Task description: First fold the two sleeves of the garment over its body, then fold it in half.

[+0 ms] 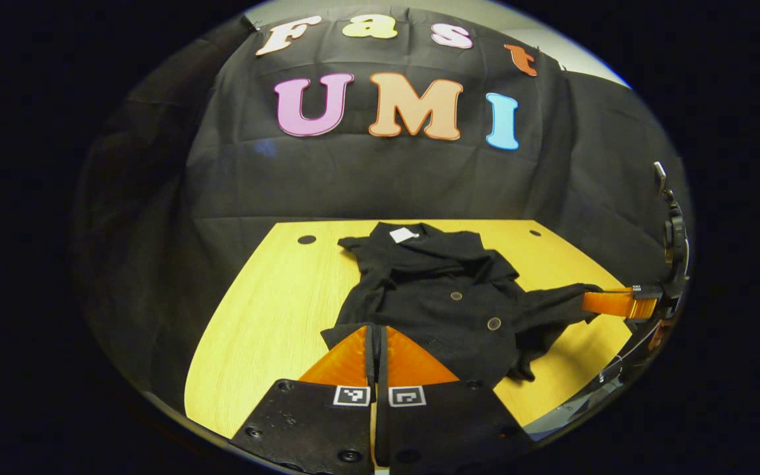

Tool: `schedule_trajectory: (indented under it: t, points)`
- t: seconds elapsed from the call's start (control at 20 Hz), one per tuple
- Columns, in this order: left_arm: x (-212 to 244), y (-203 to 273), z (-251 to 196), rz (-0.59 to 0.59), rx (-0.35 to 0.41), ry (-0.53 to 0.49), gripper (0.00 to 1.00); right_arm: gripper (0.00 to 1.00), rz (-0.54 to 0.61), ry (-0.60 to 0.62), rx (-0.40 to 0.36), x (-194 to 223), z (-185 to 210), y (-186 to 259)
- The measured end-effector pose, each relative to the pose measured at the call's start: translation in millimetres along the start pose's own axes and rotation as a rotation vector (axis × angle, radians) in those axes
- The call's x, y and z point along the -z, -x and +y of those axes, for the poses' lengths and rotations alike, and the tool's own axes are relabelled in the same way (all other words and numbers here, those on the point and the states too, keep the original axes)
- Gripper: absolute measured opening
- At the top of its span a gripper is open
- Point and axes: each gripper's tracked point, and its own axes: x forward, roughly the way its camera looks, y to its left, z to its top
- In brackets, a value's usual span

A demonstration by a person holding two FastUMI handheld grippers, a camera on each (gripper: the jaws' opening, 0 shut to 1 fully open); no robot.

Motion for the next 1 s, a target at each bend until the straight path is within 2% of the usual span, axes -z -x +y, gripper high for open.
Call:
schedule_trajectory:
  t: [0.15, 0.4, 1.0]
  points:
    - [-18, -11, 2, -0.033, -0.006, 0.025, 0.00, 0.02, -0.030, 0.011, 0.008, -23, -4, -5]
    - [-49, -33, 7, -0.063, -0.013, -0.002, 0.00, 0.02, -0.061, -0.004, 0.003, -61, -7, -20]
    - [-134, -86, 10, -0.165, -0.024, 0.024, 0.00, 0.02, -0.145, 0.061, -0.010, -164, -11, -60]
